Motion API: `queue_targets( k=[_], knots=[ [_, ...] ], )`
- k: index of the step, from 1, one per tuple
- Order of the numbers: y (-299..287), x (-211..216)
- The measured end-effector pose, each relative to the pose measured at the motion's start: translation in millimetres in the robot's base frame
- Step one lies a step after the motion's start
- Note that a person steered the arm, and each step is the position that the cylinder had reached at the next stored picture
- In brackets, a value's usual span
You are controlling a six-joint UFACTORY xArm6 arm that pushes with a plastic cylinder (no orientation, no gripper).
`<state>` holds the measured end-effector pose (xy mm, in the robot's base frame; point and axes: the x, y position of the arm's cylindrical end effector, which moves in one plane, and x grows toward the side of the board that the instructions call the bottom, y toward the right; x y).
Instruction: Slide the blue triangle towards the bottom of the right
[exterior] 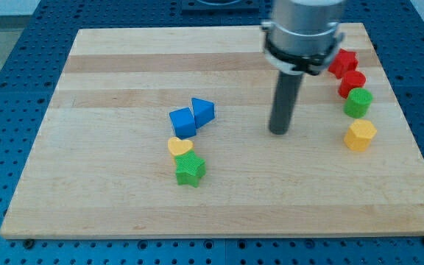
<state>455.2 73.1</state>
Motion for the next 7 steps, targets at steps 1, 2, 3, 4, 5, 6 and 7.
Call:
queue_targets(
  k=[1, 2, 3, 4, 5, 6, 7],
  knots=[
    [-33.0, -34.0],
    [-59.4, -82.3],
    [-109.3, -89.6],
    [-161.8, -71.0],
    [-166.5, -69.7],
    [-166.5, -69.7],
    [-165.8, -67.8]
  ],
)
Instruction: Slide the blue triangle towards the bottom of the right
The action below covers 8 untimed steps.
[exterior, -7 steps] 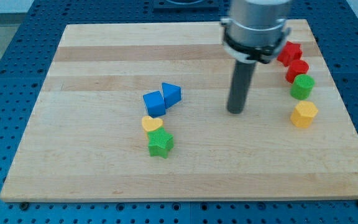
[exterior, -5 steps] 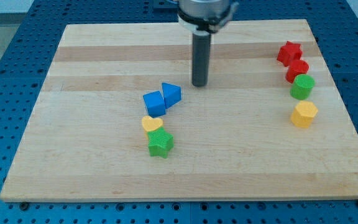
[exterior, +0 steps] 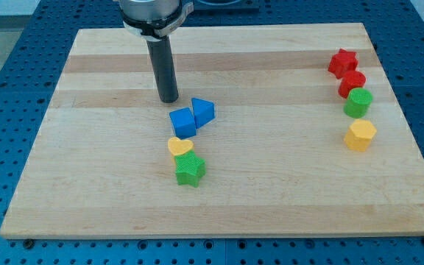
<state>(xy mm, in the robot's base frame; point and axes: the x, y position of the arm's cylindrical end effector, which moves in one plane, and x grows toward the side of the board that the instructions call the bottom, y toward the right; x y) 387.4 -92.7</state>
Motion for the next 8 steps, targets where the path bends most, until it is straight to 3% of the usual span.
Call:
queue_targets(
  k=[2, 4, 7, 8],
  knots=[
    [29.4, 42.4],
    [118.8, 62.1],
    [111.5, 62.1],
    [96.6, 38.6]
  ],
)
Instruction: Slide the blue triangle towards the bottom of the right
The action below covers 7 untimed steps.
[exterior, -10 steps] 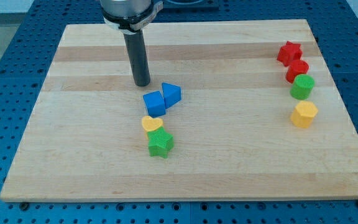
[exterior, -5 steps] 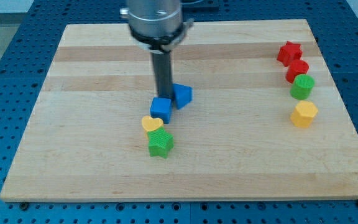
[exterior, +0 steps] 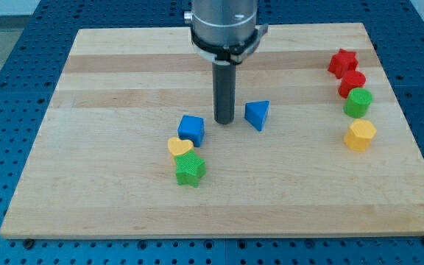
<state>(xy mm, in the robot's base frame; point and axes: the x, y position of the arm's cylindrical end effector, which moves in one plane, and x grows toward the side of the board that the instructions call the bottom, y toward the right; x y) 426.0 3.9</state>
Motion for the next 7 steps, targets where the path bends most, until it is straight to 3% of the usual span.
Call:
queue_targets(
  k=[1, 3, 5, 6, 7],
  knots=[
    [45.7, 9.6],
    [82.8, 43.1],
    [41.5, 20.5],
    [48.6, -7.1],
    [103.7, -4.6]
  ],
)
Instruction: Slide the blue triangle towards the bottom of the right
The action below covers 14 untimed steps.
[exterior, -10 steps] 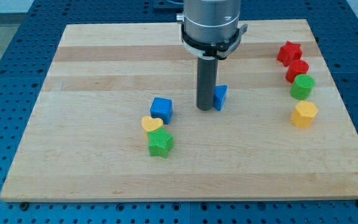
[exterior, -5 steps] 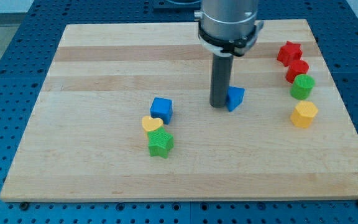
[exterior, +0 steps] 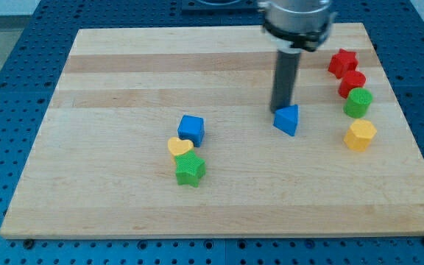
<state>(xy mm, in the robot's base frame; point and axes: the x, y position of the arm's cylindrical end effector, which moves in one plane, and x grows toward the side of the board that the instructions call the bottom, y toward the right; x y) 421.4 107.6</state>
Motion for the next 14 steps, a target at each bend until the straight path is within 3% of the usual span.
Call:
queue_targets(
  k=[1, 3, 4, 6, 8, 14],
  knots=[
    [0.3, 11.0],
    [63.2, 74.0],
    [62.2, 74.2],
    [-0.1, 10.7],
    [-13.2, 57.8],
    [74.9, 94.3]
  ],
)
